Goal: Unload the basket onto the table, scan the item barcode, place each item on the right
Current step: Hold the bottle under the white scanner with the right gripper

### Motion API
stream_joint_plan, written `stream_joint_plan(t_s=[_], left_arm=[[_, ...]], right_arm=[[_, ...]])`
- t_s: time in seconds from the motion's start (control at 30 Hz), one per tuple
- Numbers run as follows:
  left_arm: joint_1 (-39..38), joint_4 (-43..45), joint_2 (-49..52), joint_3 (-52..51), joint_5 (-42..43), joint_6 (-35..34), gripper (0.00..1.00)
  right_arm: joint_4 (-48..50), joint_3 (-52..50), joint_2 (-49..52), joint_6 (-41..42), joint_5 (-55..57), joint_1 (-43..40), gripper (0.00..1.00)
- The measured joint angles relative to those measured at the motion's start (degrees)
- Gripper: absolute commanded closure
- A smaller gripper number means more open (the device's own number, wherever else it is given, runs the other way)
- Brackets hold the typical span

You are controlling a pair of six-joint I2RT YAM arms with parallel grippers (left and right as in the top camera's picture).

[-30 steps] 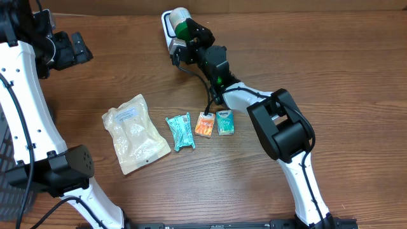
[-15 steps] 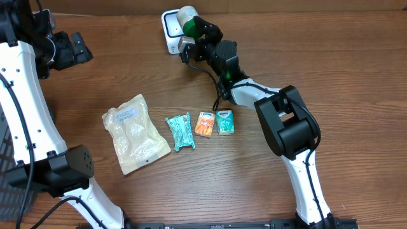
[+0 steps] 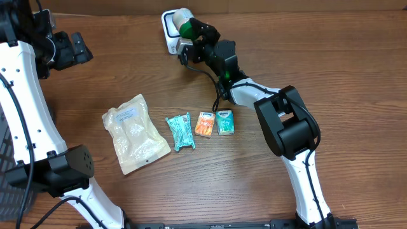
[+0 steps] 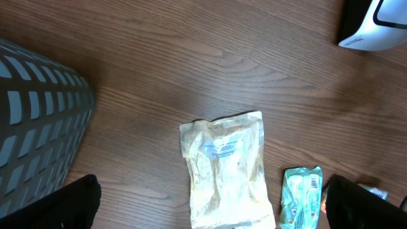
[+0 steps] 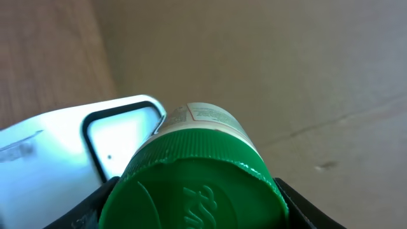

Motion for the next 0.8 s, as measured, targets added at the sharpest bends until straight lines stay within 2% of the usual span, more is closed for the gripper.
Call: stream_joint_plan(t_s=[0.07,0.5,0.53,0.57,0.6,0.8], left_arm=[[0.00,-0.02,0.00,0.00,0.02,0.00,0.00],[0.00,0.00,0.00,0.00,0.00,0.00,0.00],[0.00,-0.02,0.00,0.00,0.00,0.00,0.00],[0.00,-0.02,0.00,0.00,0.00,0.00,0.00],[0.00,-0.02,0.00,0.00,0.00,0.00,0.01],[0.00,0.00,0.00,0.00,0.00,0.00,0.00]], right_arm=[[-1.20,0.04,0.00,-0.02,-0.31,0.09,0.43],[-2.05,0.07,0.09,-0.02,-0.76,1.11,0.42],[-2.95,0.09,0.09,0.00,-0.74,1.11,0.39],[-4.22,0.13,0.09,0.09,-0.74,1.14,0.30],[-5.51,0.15,0.09,0.39,-0.72,1.16,0.00],[-6.38,0.28,0.09,0.15,-0.76,1.16,0.01]])
